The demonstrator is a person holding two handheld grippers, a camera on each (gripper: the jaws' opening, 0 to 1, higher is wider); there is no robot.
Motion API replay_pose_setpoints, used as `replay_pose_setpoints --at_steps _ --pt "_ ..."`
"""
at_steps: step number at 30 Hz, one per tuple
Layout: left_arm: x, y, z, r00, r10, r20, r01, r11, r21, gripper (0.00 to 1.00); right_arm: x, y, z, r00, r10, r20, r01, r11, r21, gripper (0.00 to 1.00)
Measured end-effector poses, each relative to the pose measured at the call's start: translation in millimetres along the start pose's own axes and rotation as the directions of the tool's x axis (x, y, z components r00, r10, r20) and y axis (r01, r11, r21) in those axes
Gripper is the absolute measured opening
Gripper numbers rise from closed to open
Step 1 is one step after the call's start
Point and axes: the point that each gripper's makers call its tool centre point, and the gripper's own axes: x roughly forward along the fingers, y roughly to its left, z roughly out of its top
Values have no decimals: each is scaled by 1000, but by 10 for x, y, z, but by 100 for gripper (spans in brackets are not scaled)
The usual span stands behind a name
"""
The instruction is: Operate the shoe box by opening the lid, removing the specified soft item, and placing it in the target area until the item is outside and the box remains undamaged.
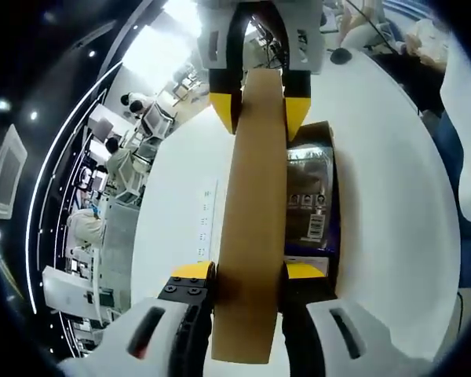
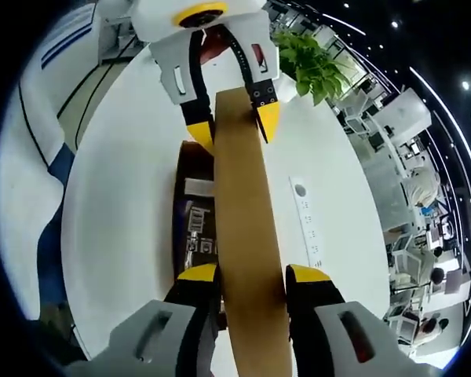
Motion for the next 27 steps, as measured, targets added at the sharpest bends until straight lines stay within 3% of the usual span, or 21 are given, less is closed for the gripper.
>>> replay_pose_setpoints --at_steps 9,15,18,20,21,24,27 --pt "-10 32 14 1000 17 22 -16 999 -44 37 5 4 1 1000 -2 -4 2 1000 5 32" --pt "-224 41 121 996 6 92 6 992 -127 41 -2 7 9 1000 0 -7 0 1000 9 32" --pt "-364 33 195 985 -10 174 47 976 -213 41 -11 1 14 1000 -2 -5 2 1000 15 32" --pt "-553 72 247 967 -5 255 93 938 -334 42 -15 -5 20 1000 -5 -1 5 1000 20 32" --pt "-610 109 245 962 4 274 97 929 -356 43 -17 0 22 1000 -5 -2 5 1000 19 32" --pt "-769 153 127 963 14 268 92 921 -379 43 -46 16 32 1000 -7 -2 7 1000 18 32" --pt "-869 52 63 963 -9 271 113 922 -372 42 -26 7 23 1000 -9 -2 9 1000 21 32"
